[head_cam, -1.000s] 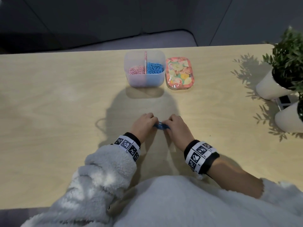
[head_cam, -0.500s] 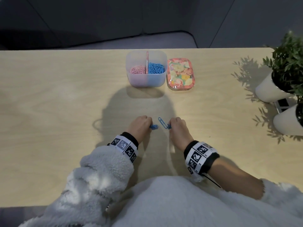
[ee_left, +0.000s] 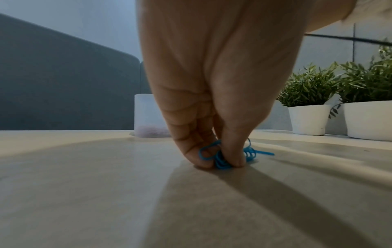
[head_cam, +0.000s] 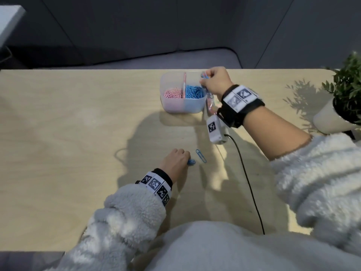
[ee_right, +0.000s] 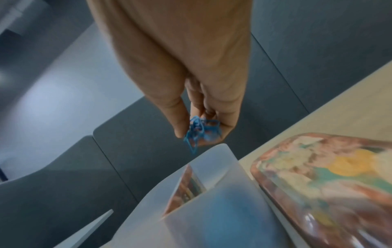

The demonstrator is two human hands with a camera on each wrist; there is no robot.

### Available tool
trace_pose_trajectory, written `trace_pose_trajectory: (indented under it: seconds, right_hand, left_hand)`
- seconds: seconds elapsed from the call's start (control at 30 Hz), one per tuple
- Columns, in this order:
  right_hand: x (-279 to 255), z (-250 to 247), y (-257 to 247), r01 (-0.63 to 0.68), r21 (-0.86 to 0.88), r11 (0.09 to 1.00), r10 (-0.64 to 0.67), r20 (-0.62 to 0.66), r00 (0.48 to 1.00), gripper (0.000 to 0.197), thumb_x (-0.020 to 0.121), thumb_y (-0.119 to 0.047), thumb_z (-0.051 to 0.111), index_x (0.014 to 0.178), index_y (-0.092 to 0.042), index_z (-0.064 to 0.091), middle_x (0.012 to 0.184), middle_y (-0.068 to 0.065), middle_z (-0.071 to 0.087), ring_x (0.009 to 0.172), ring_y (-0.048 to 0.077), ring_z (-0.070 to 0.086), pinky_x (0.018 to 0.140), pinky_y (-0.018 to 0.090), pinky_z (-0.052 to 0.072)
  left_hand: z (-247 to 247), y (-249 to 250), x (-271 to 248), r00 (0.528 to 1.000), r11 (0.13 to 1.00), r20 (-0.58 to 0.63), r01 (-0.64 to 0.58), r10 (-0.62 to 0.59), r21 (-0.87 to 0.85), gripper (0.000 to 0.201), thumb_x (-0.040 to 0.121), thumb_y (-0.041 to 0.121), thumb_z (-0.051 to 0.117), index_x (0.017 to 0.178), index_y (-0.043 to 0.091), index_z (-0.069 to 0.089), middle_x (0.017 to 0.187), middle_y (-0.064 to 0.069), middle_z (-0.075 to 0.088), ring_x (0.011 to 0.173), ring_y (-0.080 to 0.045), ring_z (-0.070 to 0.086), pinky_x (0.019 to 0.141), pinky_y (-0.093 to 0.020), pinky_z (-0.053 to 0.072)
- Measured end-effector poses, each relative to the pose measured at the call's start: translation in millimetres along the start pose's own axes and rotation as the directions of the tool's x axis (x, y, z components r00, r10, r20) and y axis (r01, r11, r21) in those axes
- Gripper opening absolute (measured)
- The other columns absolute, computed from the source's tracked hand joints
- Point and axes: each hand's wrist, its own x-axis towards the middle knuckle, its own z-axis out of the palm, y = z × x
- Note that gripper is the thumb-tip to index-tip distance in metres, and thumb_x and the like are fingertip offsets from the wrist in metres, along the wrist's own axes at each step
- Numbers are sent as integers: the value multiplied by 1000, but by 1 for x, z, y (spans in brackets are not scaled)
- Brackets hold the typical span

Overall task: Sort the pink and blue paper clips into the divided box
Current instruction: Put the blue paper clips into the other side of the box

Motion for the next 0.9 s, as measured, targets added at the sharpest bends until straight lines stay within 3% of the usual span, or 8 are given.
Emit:
trace_pose_trajectory:
  seconds: [0.07, 0.2, 0.33, 0.43, 0.57, 0.63, 0.7, 0.9]
  right_hand:
    - [10, 6, -7, -24, -40, 999, 26, 40, 999, 2, 85, -9, 62, 87, -8, 63, 83, 8, 58, 82, 22, 58, 79, 35, 53]
    - [1, 8, -1, 29, -164, 986, -28, 7, 1000, 28, 92, -5, 48, 116, -3, 62, 119, 11, 63, 115, 24, 57, 102, 29, 43]
    - [-48, -3, 23, 170, -164, 972, -183, -65, 981, 21, 90, -4, 46, 97, -6, 66, 100, 10, 68, 92, 20, 62, 88, 29, 50]
    - [-92, 1, 61, 166, -308, 937, -116, 173, 978, 13, 83, -11, 56, 81, -3, 65, 84, 18, 69, 77, 32, 66, 77, 47, 54]
    - [-140, 13, 104, 114, -569, 814, 68, 288, 955, 22, 80, -34, 65, 87, -13, 60, 91, 8, 66, 85, 30, 61, 72, 35, 47]
    - [-152, 17, 114, 150, -582, 800, 38, 298, 954, 20, 84, -30, 61, 90, -12, 56, 94, 9, 63, 86, 32, 60, 70, 33, 42]
    - [-155, 19, 120, 132, -535, 835, 33, 288, 957, 14, 88, -21, 57, 95, -10, 58, 99, 12, 63, 90, 33, 60, 72, 34, 43]
    - [-154, 20, 123, 110, -583, 805, 90, 303, 949, 16, 92, -10, 48, 105, -2, 54, 116, 14, 49, 110, 30, 47, 85, 40, 43]
  left_hand:
    - [0, -1, -1, 1000, 1000, 6, -8, 8, -8, 23, 95, 7, 35, 115, 5, 48, 117, -14, 54, 105, -29, 50, 89, -32, 31]
    - [-1, -3, -2, 1000, 998, -11, -25, 25, -57, 23, 95, 6, 36, 114, 5, 49, 117, -14, 54, 105, -29, 50, 89, -31, 33]
    - [-3, -5, -2, 1000, 986, 2, -10, 11, -169, 24, 93, 6, 41, 114, 3, 51, 117, -15, 55, 106, -31, 51, 88, -31, 33]
    - [-14, -10, 0, 1000, 954, 3, 29, -30, -298, 23, 88, 6, 48, 109, -2, 55, 114, -21, 57, 106, -35, 53, 88, -36, 36]
    - [-53, -23, 16, 974, 916, -174, 66, -146, -397, 20, 89, 7, 54, 105, -3, 56, 109, -22, 59, 102, -35, 53, 79, -32, 33]
    - [-82, -28, 29, 944, 901, -268, 59, -190, -430, 17, 89, 7, 54, 104, -2, 57, 108, -19, 59, 101, -33, 53, 71, -24, 29]
    - [-108, -31, 46, 919, 894, -330, 53, -218, -444, 17, 89, 7, 53, 103, -2, 59, 110, -20, 60, 103, -32, 55, 77, -27, 34]
    - [-145, -38, 106, 889, 797, -280, 139, -362, -588, 19, 87, 12, 55, 102, 2, 57, 109, -22, 61, 105, -35, 56, 83, -34, 43]
